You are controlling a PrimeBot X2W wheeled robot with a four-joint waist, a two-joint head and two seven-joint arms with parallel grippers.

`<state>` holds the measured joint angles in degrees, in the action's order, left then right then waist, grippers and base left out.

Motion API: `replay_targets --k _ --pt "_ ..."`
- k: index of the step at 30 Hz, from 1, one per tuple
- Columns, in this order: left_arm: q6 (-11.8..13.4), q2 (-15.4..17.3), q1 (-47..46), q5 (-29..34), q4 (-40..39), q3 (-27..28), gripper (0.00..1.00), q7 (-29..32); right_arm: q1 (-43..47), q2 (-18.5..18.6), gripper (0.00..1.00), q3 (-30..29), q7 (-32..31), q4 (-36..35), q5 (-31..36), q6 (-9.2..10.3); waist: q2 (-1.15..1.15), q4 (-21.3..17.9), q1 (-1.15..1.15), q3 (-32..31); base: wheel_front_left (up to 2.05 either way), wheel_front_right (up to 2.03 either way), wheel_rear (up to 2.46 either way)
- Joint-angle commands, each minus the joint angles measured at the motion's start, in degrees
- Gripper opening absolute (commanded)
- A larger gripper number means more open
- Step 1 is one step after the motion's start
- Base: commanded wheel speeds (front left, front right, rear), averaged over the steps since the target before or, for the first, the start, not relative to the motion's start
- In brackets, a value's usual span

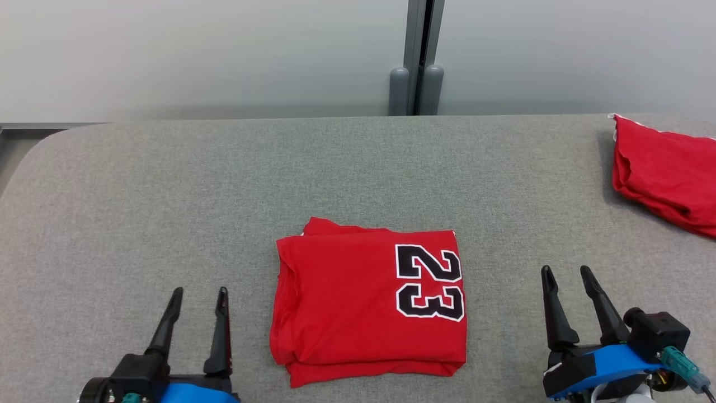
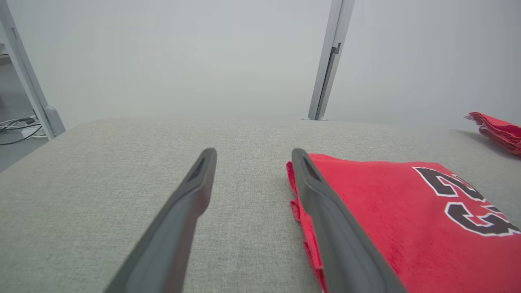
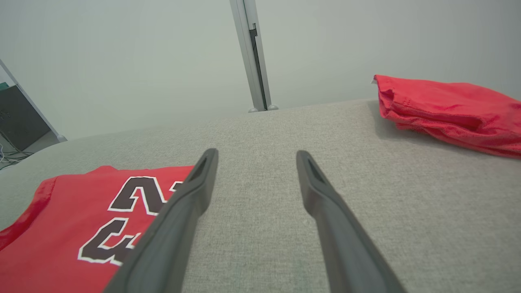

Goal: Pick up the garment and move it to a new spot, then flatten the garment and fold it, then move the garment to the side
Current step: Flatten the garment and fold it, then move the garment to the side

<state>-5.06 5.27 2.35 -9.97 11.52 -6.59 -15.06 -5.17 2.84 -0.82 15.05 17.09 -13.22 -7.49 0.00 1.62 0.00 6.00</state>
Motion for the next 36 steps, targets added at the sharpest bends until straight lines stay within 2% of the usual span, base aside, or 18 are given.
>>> replay_targets --k 1,7,14,24,36 --pt "0.5 -0.2 1.1 0.5 -1.0 2.0 1.0 -0.1 1.1 0.1 1.0 -0.2 0.2 -0.1 -0.2 -0.01 0.0 0.0 0.0 -0.3 0.0 0.0 0.0" --pt "1.1 -1.0 2.1 2.4 -3.2 9.2 1.0 -0.1 2.5 0.1 1.0 -0.9 0.2 0.2 -0.8 -0.01 0.0 0.3 0.0 -2.0 0.0 0.0 0.0" --pt "0.4 -1.3 3.9 5.1 -2.0 12.3 1.0 -0.1 5.5 0.1 1.0 -1.1 0.2 0.4 -0.8 -0.01 0.0 0.5 0.0 -4.6 0.0 0.0 0.0" --pt "-0.6 -1.8 4.2 6.7 -1.7 12.3 1.0 -0.1 7.3 0.1 1.0 -1.1 0.2 -1.7 2.7 -0.01 0.0 0.9 0.0 -6.1 0.0 0.0 0.0" --pt "-2.0 -1.1 3.0 6.5 -1.5 11.4 1.0 -0.1 7.0 0.1 1.0 -0.7 0.2 -2.4 3.5 -0.01 0.0 0.8 0.0 -6.3 0.0 0.0 0.0"
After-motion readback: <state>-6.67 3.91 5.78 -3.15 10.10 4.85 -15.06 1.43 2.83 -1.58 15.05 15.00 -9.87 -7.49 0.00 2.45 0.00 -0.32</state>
